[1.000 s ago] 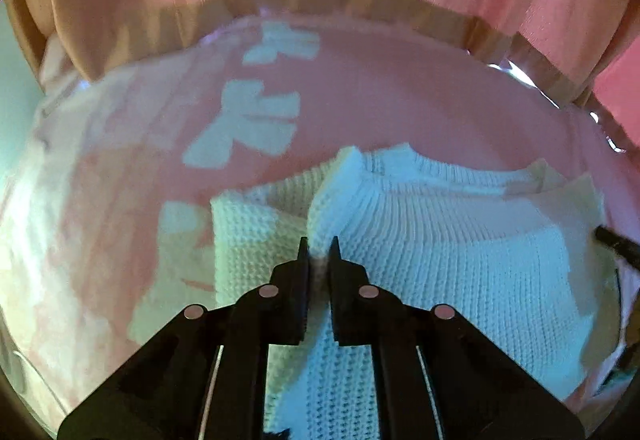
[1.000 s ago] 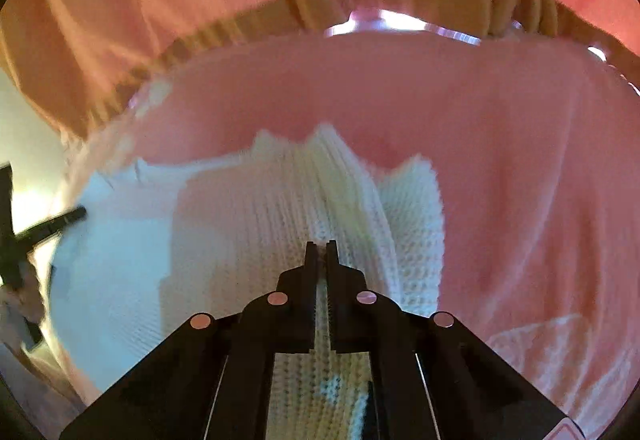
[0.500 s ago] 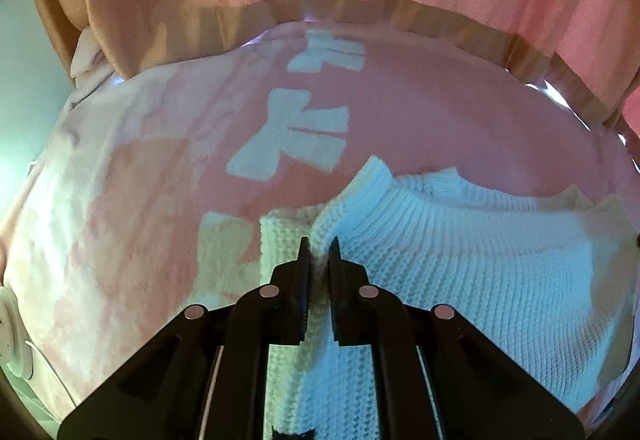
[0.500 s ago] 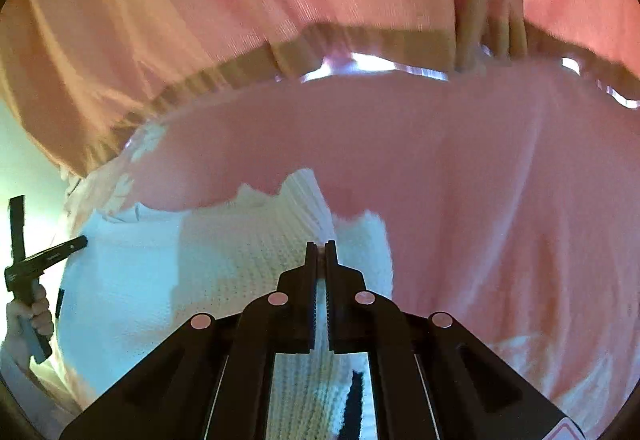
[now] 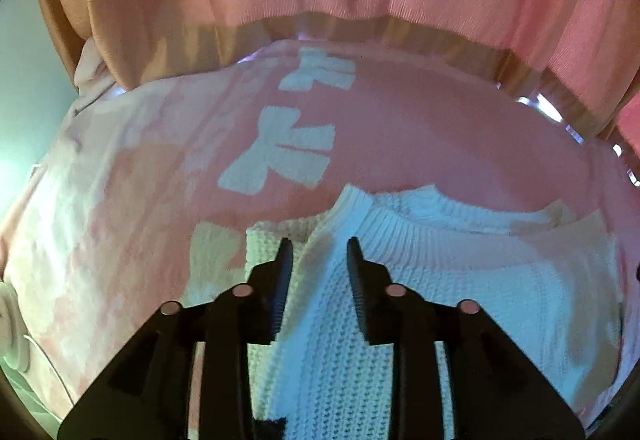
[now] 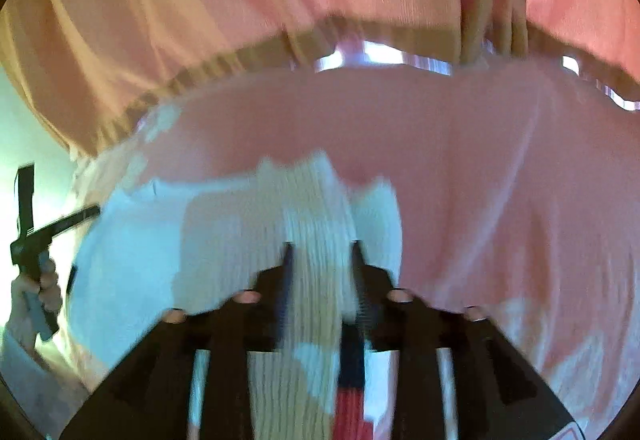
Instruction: Fold small clothes
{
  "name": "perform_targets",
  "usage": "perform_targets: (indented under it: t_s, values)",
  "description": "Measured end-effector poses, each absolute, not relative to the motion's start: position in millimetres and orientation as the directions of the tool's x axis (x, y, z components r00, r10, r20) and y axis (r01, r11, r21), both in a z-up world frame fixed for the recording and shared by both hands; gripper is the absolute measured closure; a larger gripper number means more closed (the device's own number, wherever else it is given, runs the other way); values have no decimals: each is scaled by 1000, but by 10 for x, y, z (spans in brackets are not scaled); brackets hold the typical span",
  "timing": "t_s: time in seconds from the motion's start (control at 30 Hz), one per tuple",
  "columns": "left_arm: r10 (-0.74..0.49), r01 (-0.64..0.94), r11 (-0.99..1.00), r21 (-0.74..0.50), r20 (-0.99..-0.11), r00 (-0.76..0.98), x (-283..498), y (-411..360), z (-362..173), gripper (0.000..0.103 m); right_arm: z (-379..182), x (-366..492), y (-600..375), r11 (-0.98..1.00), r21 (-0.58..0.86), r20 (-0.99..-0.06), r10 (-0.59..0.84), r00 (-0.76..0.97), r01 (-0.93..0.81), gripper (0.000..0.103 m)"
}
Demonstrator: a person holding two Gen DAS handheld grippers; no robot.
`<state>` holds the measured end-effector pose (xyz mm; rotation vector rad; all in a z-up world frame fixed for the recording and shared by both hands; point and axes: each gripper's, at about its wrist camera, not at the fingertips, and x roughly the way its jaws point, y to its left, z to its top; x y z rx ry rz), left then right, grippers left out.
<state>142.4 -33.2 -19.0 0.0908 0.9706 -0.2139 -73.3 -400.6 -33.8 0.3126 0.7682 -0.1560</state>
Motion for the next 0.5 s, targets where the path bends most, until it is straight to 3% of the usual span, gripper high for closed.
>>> perform_targets:
  t_s: [0.13, 0.17, 0.2, 0.37, 0.5]
  values:
    - [-94, 219, 976, 22, -856, 508, 1475, -349, -374, 74, -654, -713, -3956, 951, 186, -788, -6, 615, 248, 67]
    - [-82, 222, 974, 40, -852, 517, 1466, -360, -379, 74, -711, -713, -3941, 955, 165, -799, -17, 601, 246, 91]
    - [-79, 223, 974, 46, -851, 520, 1465, -361, -387, 74, -757, -701, -3922, 959, 158, -804, -12, 594, 234, 95]
    - [-66, 205, 978, 51, -847, 528, 1487, -354, -415, 74, -433, -918, -4039, 949, 185, -710, -51, 703, 256, 97]
    - [-31, 206, 974, 99, -835, 549, 1522, -415, -486, 73, -778, -672, -4227, 932, 198, -804, -23, 594, 305, 94]
